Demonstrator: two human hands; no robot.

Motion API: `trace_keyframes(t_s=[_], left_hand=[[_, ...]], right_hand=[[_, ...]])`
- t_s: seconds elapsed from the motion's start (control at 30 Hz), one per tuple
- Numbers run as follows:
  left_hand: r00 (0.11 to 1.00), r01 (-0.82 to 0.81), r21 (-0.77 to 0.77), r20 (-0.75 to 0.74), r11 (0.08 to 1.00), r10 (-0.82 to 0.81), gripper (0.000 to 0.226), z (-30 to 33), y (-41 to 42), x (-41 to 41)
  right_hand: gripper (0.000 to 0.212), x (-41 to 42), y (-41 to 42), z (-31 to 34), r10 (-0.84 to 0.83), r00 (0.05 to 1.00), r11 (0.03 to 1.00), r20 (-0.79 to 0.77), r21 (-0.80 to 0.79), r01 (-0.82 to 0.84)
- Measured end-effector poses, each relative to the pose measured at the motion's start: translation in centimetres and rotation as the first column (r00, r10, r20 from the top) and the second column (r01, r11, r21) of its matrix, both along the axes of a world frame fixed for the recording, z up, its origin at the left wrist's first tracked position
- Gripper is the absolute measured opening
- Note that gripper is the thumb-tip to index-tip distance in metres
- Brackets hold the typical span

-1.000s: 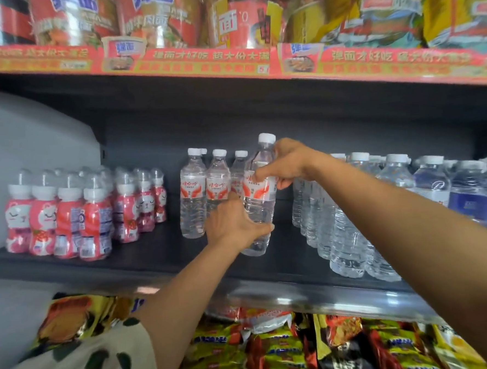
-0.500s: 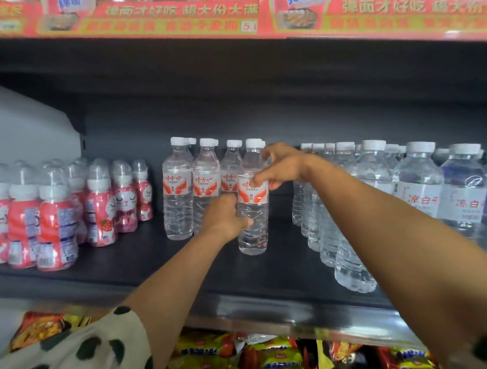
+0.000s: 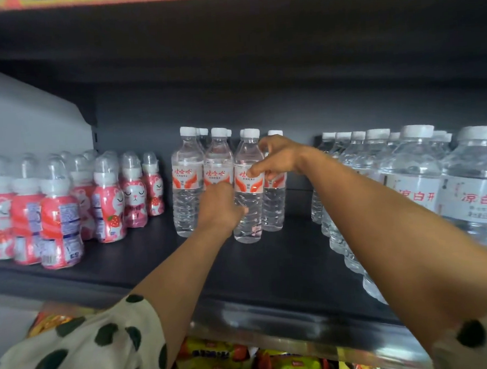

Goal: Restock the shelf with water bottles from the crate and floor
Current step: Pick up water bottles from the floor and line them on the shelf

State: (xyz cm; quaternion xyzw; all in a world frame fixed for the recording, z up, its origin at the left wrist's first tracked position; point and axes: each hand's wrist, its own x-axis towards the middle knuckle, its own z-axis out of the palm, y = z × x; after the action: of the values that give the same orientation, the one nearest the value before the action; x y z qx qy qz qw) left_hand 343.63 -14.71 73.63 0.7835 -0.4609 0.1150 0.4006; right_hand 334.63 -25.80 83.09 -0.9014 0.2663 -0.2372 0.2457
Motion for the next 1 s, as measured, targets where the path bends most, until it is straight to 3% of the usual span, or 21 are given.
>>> trace_keyframes(t_s=[0.23,0.43,0.53,0.73,0.83,1.0], left_hand=[[1.0,-0.016,-0.014,0.007,1.0,0.016,0.03,0.0,0.1,-0.1],[0.999,-0.007,0.017,0.05,1.0,0.006,0.026,0.0,0.5,-0.2],[0.997,0.01,0.078,0.081,0.997,-0.017,0.016,0.0,1.1,0.0],[0.987,0.005,0.269,0.153,0.963,-0.048,0.02,1.0,4.3,-0.8],[0.972,0.023,0.328,0.214,0.945,-0.098,0.018,0.9,6.5,-2.2],[0.954,0.086,0.446,0.221,0.891,-0.203,0.017,-0.7,10.1,-5.4]], right_hand=[[0.042,0.7,-0.1,0.7,-0.075,0.991,0.992,-0.109,-0.112,0.063],[0.052,0.7,1.2,1.7,-0.169,0.961,0.967,-0.217,-0.226,0.119],[0.051,0.1,1.8,1.6,-0.211,0.951,0.953,-0.225,-0.264,0.149],[0.029,-3.4,5.7,-1.5,-0.257,0.899,0.917,-0.355,-0.383,0.111],[0.051,-5.9,8.6,-4.5,-0.252,0.872,0.911,-0.42,-0.406,0.068],[0.064,-10.3,12.4,-8.9,-0.322,0.833,0.894,-0.45,-0.435,0.11]])
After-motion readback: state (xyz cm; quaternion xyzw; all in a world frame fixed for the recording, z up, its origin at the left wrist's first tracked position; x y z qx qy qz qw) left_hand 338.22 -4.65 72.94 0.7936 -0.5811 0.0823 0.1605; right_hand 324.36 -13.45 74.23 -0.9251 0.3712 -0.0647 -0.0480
